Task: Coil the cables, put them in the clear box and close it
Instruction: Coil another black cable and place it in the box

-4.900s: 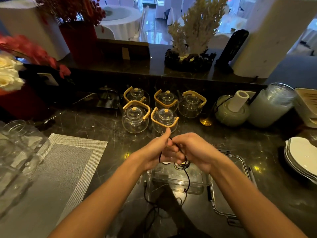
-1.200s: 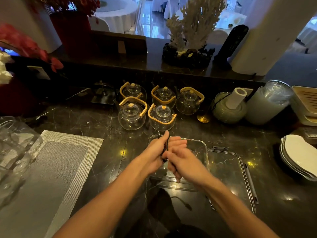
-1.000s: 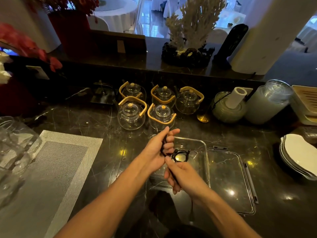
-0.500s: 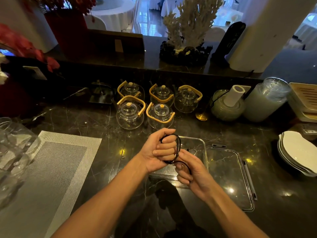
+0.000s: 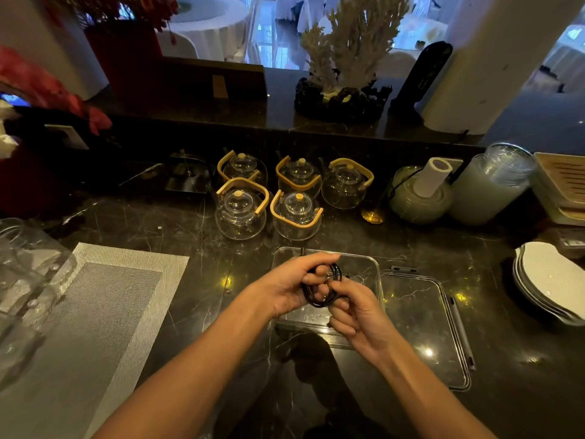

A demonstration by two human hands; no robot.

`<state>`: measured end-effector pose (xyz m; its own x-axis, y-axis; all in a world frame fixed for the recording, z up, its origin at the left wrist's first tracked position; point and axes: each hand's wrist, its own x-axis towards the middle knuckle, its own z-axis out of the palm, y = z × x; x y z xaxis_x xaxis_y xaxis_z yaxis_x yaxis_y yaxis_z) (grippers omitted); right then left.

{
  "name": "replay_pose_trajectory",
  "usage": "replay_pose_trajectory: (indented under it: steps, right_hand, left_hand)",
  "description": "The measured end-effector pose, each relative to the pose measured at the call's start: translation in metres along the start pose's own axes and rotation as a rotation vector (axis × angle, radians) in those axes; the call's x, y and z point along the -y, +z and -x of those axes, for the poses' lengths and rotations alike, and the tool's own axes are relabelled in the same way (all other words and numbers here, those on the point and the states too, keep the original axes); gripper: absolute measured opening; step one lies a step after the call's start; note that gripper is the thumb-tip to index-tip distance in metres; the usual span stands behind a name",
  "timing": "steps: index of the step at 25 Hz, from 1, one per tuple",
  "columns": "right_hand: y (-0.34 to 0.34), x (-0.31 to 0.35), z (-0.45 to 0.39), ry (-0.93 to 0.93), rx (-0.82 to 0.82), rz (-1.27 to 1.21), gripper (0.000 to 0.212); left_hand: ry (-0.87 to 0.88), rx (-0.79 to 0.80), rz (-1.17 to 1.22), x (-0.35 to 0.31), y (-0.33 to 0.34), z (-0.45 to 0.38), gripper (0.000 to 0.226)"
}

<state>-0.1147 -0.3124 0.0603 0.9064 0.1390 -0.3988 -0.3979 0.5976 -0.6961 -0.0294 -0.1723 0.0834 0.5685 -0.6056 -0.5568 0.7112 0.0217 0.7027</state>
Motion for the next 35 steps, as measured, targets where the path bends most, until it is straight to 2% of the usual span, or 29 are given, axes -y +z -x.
replay_pose_trajectory:
  steps: [3,5,6,8,10,14,18,22,24,27,29,31,34,35]
  right_hand:
    - [-0.002,0.009,-0.001,-0.025,-0.002,0.107,0.023]
    - [-0.006,0.01,-0.002,-0.015,0.009,0.16,0.015]
    - [-0.009,0.008,-0.004,0.002,0.023,0.174,0.013]
    - [-0.012,0.006,-0.006,0.037,0.035,0.203,0.021]
    - [-0.013,0.006,-0.006,0.049,0.028,0.262,0.024]
    - [-0.012,0.007,-0.005,0.052,-0.013,0.352,0.01]
    - [-0.011,0.003,-0.001,0.072,-0.043,0.465,0.02]
    - [-0.016,-0.004,0.008,0.124,0.053,0.513,0.025]
    - [-0.023,-0.003,0.014,0.124,0.12,0.458,0.019]
    - [-0.044,0.007,0.023,0.072,0.091,0.262,0.039]
    - [-0.056,0.017,0.029,0.037,0.086,0.115,0.045]
    - [-0.066,0.024,0.03,0.027,0.082,-0.042,0.04]
    - [-0.071,0.026,0.028,-0.035,0.008,-0.351,0.02]
    - [-0.071,0.025,0.026,-0.058,-0.012,-0.441,0.023]
  left_hand:
    - [0.094,-0.158,-0.072,0.004,-0.002,-0.005,0.039]
    - [0.127,-0.184,0.022,0.009,0.0,-0.009,0.037]
    - [0.12,-0.174,0.082,0.009,0.001,-0.009,0.036]
    - [0.079,-0.132,0.154,0.009,0.002,-0.009,0.034]
    - [0.042,-0.108,0.139,0.009,-0.001,-0.009,0.033]
    - [0.011,-0.053,0.2,0.011,-0.005,-0.01,0.031]
    - [0.021,-0.017,0.269,0.009,-0.009,-0.013,0.032]
    - [0.042,0.001,0.413,-0.003,-0.014,-0.011,0.035]
    - [0.065,-0.013,0.463,-0.01,-0.017,-0.007,0.036]
    - [0.093,-0.052,0.534,-0.016,-0.025,-0.003,0.035]
    - [0.093,-0.064,0.575,-0.018,-0.031,-0.002,0.036]
    - [0.067,-0.03,0.606,-0.017,-0.031,-0.003,0.036]
    - [0.029,0.046,0.557,-0.013,-0.023,-0.003,0.034]
    - [0.02,0.072,0.533,-0.011,-0.02,-0.003,0.033]
